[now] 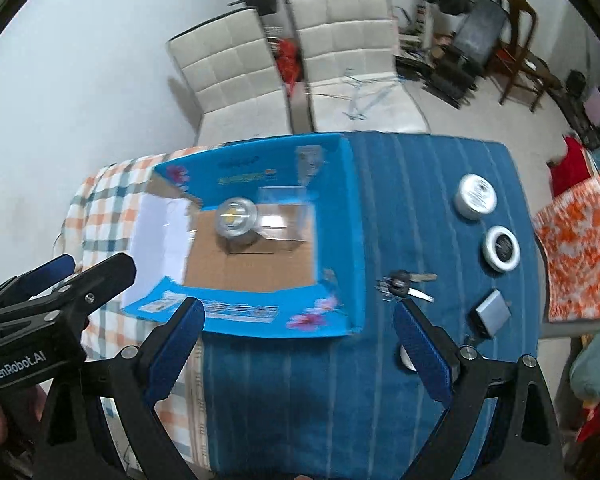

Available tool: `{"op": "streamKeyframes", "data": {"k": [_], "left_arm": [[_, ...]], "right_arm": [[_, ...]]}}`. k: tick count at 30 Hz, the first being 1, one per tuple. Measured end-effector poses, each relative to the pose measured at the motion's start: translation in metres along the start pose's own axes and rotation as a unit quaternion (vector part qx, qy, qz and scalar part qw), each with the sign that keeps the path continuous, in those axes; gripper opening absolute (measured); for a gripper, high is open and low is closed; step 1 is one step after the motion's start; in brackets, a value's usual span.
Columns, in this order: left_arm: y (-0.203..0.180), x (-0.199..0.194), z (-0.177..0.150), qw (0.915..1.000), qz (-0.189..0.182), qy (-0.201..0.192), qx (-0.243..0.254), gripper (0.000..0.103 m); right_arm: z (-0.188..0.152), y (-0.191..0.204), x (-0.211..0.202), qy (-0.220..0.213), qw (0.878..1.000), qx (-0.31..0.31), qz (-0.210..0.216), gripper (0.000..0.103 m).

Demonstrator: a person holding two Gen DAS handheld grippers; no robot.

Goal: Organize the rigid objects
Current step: 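Grasp the white cream jar with the left tool while the right tool grasps the black-lidded jar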

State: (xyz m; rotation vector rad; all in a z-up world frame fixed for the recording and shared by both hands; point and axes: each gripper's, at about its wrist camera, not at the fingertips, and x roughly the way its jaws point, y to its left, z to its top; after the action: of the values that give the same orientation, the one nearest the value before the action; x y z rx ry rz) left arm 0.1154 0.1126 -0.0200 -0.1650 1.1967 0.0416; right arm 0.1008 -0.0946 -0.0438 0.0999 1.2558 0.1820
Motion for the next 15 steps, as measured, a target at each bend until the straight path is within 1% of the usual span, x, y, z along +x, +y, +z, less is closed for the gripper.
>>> {"op": "streamKeyframes", "data": {"k": [2, 7, 9, 11, 13, 15], "left_arm": [[-0.023, 0.007, 0.003, 0.9999, -0.007, 0.004, 0.015, 0.103], [-0.089, 0.035, 0.012, 0.9978, -0.030, 0.019, 0.056, 0.103], [-0.125, 0.053, 0.019, 0.9957, -0.041, 0.025, 0.079, 0.103], [-0.161, 0.075, 0.026, 0.9932, -0.044, 0.032, 0.103, 0.103], [-0.194, 0.094, 0.033, 0.9909, -0.051, 0.034, 0.119, 0.103], [-0.221, 0.114, 0.038, 0.9890, -0.054, 0.037, 0.133, 0.103]], "right_arm": [[0.002, -0.031, 0.003, 0.002, 1.000, 0.024, -0.014, 0.097], [0.008, -0.136, 0.022, 0.010, 0.992, 0.105, -0.069, 0.097], [0.013, -0.181, 0.040, 0.014, 0.986, 0.133, -0.096, 0.097], [0.019, -0.220, 0.060, 0.018, 0.982, 0.165, -0.094, 0.097], [0.024, -0.257, 0.087, 0.028, 0.975, 0.191, -0.112, 0.097], [0.030, -0.285, 0.115, 0.038, 0.971, 0.211, -0.107, 0.097]]}}
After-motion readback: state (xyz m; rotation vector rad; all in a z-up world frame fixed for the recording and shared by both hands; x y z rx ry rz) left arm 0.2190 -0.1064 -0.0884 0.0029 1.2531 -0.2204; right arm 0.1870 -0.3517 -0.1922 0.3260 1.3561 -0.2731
